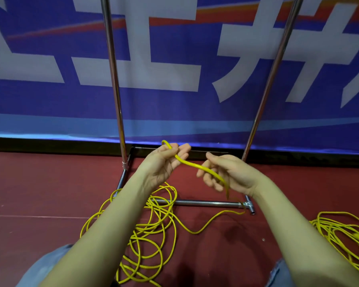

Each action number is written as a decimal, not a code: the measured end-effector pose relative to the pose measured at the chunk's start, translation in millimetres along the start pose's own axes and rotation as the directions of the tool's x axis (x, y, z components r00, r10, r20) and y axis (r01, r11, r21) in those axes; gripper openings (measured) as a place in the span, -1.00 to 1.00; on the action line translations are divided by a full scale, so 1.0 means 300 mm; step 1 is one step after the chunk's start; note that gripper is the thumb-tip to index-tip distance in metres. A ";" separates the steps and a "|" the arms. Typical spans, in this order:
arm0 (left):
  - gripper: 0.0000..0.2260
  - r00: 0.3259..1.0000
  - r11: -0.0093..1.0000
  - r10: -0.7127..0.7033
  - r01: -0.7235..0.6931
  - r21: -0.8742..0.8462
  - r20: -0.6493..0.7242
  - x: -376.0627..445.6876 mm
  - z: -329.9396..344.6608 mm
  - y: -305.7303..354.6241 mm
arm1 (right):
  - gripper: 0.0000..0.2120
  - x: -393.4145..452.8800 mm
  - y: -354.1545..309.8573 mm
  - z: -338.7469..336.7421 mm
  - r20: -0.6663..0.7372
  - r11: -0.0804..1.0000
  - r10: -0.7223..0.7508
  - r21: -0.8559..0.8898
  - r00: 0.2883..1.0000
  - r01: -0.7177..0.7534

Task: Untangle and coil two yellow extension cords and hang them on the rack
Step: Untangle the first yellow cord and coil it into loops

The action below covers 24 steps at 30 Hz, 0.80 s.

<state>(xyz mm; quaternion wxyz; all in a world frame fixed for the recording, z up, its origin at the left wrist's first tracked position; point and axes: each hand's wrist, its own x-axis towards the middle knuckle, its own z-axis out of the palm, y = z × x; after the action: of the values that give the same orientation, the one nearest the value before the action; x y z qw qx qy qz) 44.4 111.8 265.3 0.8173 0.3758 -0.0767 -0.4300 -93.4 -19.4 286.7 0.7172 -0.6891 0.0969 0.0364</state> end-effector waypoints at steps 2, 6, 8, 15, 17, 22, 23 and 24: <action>-0.83 1.000 1.000 0.007 -0.007 0.016 0.026 -0.002 0.002 -0.005 | -0.53 0.028 0.013 0.025 0.004 0.998 0.058 0.031 0.998 -0.058; -0.92 0.999 0.999 0.019 -0.020 0.040 0.027 -0.009 0.016 0.001 | -0.71 0.083 0.028 0.066 -0.070 0.995 0.060 0.087 0.996 -0.054; -0.91 0.999 0.999 0.030 -0.032 -0.041 -0.038 -0.002 0.008 0.026 | -0.78 0.093 0.024 0.066 -0.077 0.992 0.026 0.127 0.997 -0.016; -0.67 0.945 0.898 -0.059 -0.091 -0.430 -0.322 0.054 -0.116 0.091 | -0.84 0.056 0.022 0.007 0.095 0.958 -0.119 0.273 0.988 0.089; -0.70 0.955 0.911 -0.098 -0.027 -0.413 -0.279 0.049 -0.100 0.084 | -0.76 0.047 0.018 -0.008 0.014 0.959 -0.078 0.275 0.997 0.071; -0.68 0.978 0.968 -0.068 0.017 -0.250 -0.197 0.036 -0.062 0.056 | -0.81 0.015 0.012 -0.008 0.033 0.997 0.005 0.073 0.999 -0.008; -0.68 0.982 0.985 -0.064 0.034 -0.170 -0.177 0.033 -0.060 0.054 | -0.85 0.013 0.013 -0.001 0.060 0.999 0.020 0.030 0.998 -0.022; -0.69 0.986 0.996 -0.065 0.055 -0.067 -0.151 0.025 -0.055 0.056 | -0.87 0.016 0.016 0.004 0.052 0.999 0.037 -0.011 0.998 -0.037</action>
<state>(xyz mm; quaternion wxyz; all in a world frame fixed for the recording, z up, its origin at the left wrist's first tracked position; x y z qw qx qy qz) 67.4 121.0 263.7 0.8188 0.3841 0.0112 -0.4265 -89.6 -18.4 281.0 0.7154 -0.6895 0.0905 0.0682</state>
